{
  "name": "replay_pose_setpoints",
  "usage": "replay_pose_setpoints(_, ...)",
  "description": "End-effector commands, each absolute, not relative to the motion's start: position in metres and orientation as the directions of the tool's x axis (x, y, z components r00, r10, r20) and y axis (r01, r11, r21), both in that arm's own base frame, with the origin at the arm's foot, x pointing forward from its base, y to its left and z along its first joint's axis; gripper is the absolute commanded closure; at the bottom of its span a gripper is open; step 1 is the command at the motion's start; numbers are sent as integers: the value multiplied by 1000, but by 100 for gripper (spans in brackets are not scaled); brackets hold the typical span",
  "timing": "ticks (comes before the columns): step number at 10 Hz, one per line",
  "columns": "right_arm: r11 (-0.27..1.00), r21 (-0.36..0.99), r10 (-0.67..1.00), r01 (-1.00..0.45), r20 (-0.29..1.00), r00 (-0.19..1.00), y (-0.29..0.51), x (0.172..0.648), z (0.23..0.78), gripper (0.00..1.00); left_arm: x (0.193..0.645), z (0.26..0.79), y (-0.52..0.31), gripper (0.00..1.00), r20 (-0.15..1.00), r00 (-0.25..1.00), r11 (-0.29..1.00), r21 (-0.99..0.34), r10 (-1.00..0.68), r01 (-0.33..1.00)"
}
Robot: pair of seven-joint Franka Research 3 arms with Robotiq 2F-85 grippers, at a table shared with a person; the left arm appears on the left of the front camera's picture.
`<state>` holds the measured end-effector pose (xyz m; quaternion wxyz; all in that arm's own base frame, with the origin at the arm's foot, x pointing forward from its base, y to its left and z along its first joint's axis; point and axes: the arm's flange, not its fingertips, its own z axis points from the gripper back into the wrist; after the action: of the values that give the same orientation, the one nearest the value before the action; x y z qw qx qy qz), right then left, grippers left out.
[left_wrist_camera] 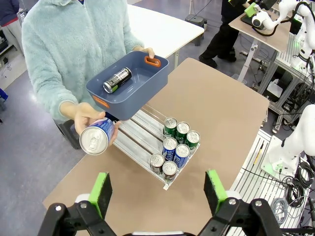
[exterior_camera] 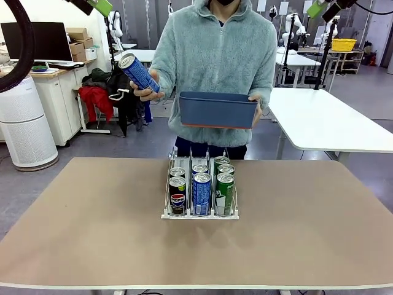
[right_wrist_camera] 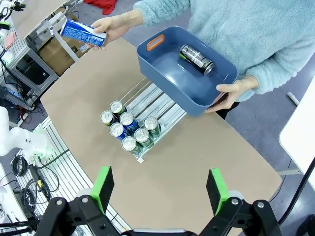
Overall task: Fill the beverage cans into the dispenser.
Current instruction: Pick up the Ionic drink handed by the human.
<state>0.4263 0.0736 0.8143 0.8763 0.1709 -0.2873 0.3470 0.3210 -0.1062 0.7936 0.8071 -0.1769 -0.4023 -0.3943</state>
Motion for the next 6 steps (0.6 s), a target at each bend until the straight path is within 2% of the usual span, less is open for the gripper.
replay_pose_setpoints(1, 698, 102, 510, -709, 624, 592, 73, 424, 814, 0, 321, 792, -106, 0, 788, 367, 626, 29, -494, 779)
replay_pose_setpoints(6, 698, 102, 510, -709, 624, 592, 73, 424, 814, 0, 321, 794, -106, 0, 789, 365, 626, 32, -494, 779)
